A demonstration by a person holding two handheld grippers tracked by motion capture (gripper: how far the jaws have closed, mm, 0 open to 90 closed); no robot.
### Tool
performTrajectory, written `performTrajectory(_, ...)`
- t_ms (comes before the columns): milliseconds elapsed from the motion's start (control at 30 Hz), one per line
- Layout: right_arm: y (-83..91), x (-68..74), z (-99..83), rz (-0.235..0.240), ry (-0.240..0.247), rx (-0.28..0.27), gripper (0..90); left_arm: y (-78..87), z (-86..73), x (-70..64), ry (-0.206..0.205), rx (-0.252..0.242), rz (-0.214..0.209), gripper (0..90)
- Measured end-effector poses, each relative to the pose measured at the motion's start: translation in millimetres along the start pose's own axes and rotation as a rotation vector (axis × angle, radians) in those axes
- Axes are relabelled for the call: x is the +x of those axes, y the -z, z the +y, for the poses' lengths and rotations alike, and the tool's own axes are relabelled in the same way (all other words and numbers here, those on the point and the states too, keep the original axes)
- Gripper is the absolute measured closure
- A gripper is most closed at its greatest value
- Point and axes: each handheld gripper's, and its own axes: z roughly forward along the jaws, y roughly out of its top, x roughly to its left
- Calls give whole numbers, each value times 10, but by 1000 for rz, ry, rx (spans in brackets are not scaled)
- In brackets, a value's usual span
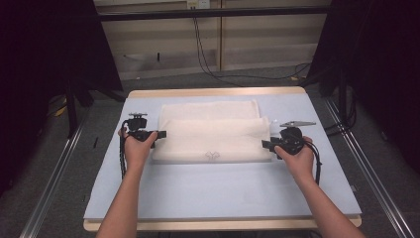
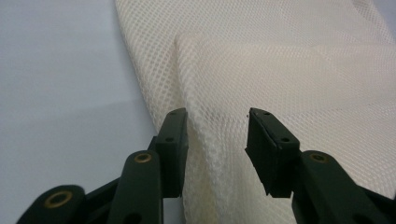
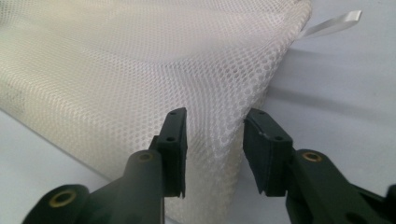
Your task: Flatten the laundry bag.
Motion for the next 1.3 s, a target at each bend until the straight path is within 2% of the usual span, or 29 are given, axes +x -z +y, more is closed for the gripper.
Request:
performTrajectory(33, 0, 0, 0, 0, 0, 0, 618, 3, 9, -1, -21, 9, 3, 601)
performTrajectory(67, -13, -2, -4, -2, 5, 0, 725, 18, 17, -3, -41, 12, 10, 703)
performTrajectory(100, -13, -2, -4, -2, 5, 0, 725, 30, 19, -16, -27, -4, 8, 703)
performTrajectory(133, 0, 4, -10, 12, -6, -15, 803, 70, 28, -16, -43, 3, -10, 801)
performTrajectory(233, 21, 19, -12, 20, 4, -26, 828, 119, 31, -29, -59, 10, -21, 842)
performTrajectory(333, 87, 28, -16, 28, 10, -56, 834, 245, 1, -40, -66, 4, -31, 855)
performTrajectory(400, 105, 27, -20, 31, 12, -55, 834, 283, -15, -37, -70, 3, -39, 857)
performTrajectory(467, 174, 36, -52, 37, 21, -66, 834, 386, -78, -43, -62, -7, -70, 858)
performTrajectory(633, 289, 51, -113, 50, 34, -91, 834, 521, -198, -32, -58, -25, -101, 861)
performTrajectory(700, 305, 57, -127, 58, 33, -88, 835, 549, -225, -25, -55, -21, -110, 862)
performTrajectory(800, 371, 48, -204, 87, 31, -85, 837, 633, -349, 6, -31, -31, -137, 862)
performTrajectory(933, 439, 90, -293, 105, 44, -82, 837, 684, -436, 2, -36, -36, -151, 863)
performTrajectory(1033, 441, 91, -343, 111, 40, -63, 837, 684, -507, 0, -26, -24, -150, 861)
performTrajectory(1067, 417, 86, -382, 112, 33, -35, 835, 662, -538, 4, -34, 1, -145, 859)
performTrajectory(1133, 386, 89, -396, 107, 43, -17, 829, 645, -545, -8, -37, 6, -132, 855)
performTrajectory(1167, 377, 92, -397, 103, 42, -5, 829, 611, -552, -24, -50, 35, -116, 853)
performTrajectory(1200, 370, 96, -392, 100, 47, 2, 829, 611, -552, -24, -50, 35, -116, 854)
performTrajectory(1233, 365, 99, -385, 98, 50, 8, 829, 596, -548, -30, -53, 61, -112, 854)
performTrajectory(1300, 362, 103, -375, 95, 49, 21, 830, 592, -543, -24, -43, 76, -108, 856)
